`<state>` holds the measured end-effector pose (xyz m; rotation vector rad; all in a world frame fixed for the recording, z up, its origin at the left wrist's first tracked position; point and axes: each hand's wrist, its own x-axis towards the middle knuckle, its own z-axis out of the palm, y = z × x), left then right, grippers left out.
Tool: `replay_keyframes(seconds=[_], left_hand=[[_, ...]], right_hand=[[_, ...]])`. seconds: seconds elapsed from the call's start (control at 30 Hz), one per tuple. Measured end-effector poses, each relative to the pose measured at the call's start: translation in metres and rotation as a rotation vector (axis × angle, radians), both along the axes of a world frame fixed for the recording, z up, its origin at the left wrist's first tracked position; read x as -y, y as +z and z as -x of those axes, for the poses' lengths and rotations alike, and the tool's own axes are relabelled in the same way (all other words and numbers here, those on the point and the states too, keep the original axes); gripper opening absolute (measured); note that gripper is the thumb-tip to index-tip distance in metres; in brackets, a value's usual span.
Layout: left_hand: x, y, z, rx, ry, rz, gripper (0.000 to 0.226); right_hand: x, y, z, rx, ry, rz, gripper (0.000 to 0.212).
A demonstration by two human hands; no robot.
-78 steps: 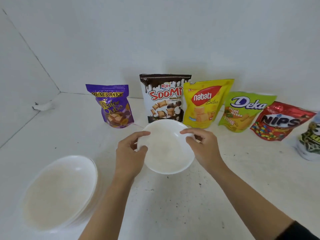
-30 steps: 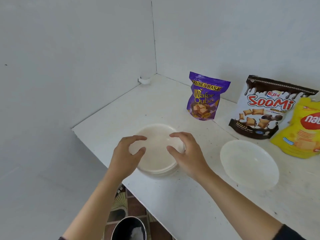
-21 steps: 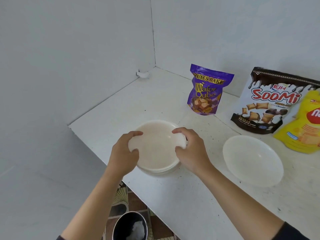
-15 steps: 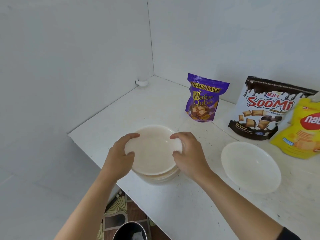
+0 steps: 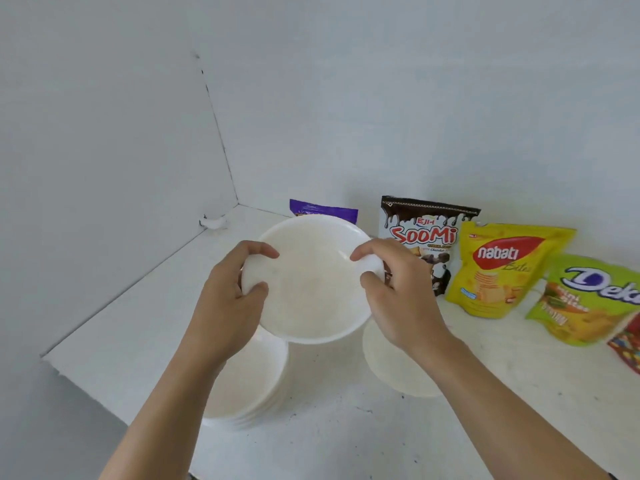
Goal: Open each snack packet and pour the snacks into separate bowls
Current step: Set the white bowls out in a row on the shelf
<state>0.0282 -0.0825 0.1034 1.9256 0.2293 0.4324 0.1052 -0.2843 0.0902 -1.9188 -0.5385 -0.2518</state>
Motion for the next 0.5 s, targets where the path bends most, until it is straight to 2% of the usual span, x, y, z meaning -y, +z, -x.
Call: replay_keyframes(seconds=[0.27, 0.5], left_hand=[[0.126, -0.015, -0.064, 0.033, -0.252, 0.033, 0.056], [0.235, -0.045, -0.08, -0.1, -0.425, 0.113, 0.057]], right_hand=[[0.138, -0.009, -0.004, -0.013, -0.322, -0.037, 0.034], [0.24, -0.04, 0.013, -0.145, -0.521, -0.067, 0.033]])
